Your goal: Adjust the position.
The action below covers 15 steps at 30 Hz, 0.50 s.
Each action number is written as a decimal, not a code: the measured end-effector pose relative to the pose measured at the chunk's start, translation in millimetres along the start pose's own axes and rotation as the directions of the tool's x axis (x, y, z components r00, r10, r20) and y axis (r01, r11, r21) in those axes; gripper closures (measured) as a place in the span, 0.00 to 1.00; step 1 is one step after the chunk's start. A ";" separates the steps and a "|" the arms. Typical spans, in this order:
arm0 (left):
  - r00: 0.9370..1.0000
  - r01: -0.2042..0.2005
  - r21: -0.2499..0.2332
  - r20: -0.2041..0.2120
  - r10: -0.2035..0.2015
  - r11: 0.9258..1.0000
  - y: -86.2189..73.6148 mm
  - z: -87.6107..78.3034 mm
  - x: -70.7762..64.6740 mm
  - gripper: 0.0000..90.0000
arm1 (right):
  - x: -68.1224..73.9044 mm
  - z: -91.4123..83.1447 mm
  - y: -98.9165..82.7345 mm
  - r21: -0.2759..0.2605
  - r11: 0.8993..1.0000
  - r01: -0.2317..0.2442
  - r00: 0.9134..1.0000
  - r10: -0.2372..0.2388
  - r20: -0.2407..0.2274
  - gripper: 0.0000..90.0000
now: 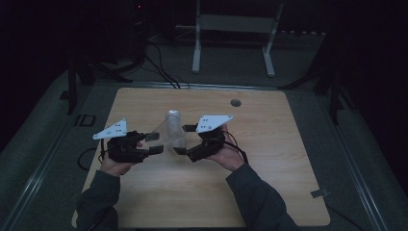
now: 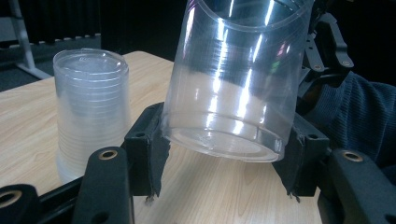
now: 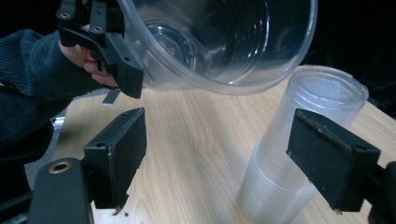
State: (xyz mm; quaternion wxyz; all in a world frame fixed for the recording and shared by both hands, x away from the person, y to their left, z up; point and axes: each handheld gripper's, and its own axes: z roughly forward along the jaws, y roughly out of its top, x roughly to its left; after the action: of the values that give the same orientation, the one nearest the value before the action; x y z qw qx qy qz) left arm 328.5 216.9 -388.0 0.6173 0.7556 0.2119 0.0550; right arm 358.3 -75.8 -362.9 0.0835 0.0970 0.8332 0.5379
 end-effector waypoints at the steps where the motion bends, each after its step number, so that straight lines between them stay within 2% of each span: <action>1: 1.000 0.001 -0.002 0.004 -0.001 1.000 -0.2 0.1 0.3 0.47 | 0.2 0.1 0.3 -0.004 1.000 -0.001 1.000 0.001 -0.004 0.21; 15: 0.999 0.017 -0.028 0.037 -0.016 0.999 -3.1 3.3 1.5 0.47 | 0.3 0.3 5.5 -0.063 0.997 -0.035 0.998 0.031 -0.053 0.21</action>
State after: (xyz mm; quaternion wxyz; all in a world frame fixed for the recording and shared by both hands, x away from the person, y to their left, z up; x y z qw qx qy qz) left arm 330.2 214.8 -392.1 0.6322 0.7459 0.2059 0.0392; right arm 358.5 -73.2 -357.9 0.0559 0.0939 0.8157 0.5680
